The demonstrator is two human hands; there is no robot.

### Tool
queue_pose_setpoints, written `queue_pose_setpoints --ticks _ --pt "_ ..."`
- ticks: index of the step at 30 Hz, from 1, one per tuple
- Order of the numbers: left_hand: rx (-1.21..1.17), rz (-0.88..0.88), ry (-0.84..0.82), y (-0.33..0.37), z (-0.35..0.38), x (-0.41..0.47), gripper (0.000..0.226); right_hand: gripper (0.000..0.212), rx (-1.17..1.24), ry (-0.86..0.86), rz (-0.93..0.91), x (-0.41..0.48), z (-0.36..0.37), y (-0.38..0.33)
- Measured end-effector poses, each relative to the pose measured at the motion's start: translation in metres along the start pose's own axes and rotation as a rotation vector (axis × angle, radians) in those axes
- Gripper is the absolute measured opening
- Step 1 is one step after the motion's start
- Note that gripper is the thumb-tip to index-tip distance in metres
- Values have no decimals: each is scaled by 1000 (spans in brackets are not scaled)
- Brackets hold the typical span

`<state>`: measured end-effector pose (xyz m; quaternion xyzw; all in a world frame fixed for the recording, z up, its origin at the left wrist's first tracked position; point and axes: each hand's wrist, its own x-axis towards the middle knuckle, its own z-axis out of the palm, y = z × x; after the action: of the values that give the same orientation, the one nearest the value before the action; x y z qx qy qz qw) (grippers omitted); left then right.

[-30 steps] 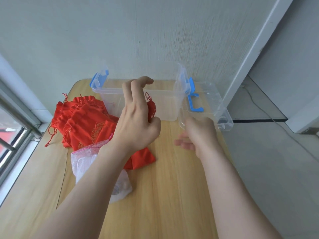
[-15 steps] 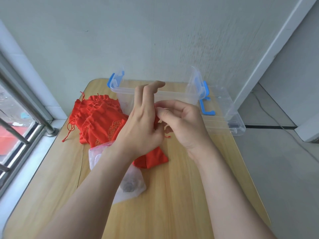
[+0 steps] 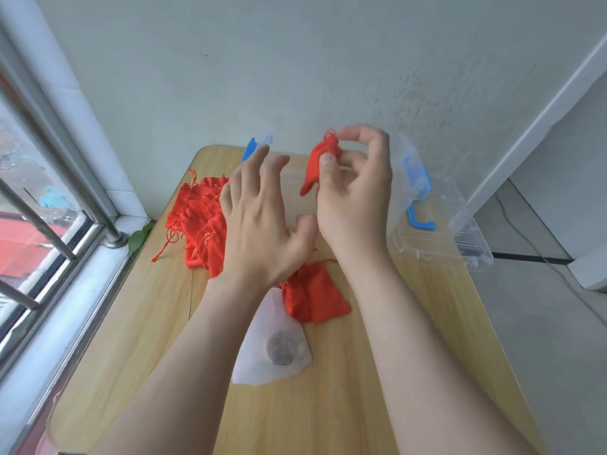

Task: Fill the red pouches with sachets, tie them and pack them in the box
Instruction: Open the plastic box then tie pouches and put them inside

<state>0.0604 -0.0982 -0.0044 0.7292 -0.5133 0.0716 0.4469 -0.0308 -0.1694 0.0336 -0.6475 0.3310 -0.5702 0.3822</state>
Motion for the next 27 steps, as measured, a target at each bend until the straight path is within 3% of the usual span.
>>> queue_pose_setpoints --ticks 4,9,15,19,21,24,27 --pt "136 -79 -47 -10 -3 8 70 19 -138 26 -97 29 31 1" --pt "86 -235 -147 -18 -3 7 78 27 -296 61 -129 51 58 7" --pt "31 -309 -49 -20 1 6 70 23 -760 -309 149 59 79 5" --pt "97 -359 52 -21 -1 8 47 34 -824 -458 161 57 76 -5" --pt "97 -370 105 -21 -4 7 44 39 -734 -399 133 52 68 -9" --pt "120 -384 181 -16 -9 7 42 41 -562 -147 9 38 48 -7" --pt "86 -300 243 -11 -10 5 32 43 -484 9 -68 14 19 0"
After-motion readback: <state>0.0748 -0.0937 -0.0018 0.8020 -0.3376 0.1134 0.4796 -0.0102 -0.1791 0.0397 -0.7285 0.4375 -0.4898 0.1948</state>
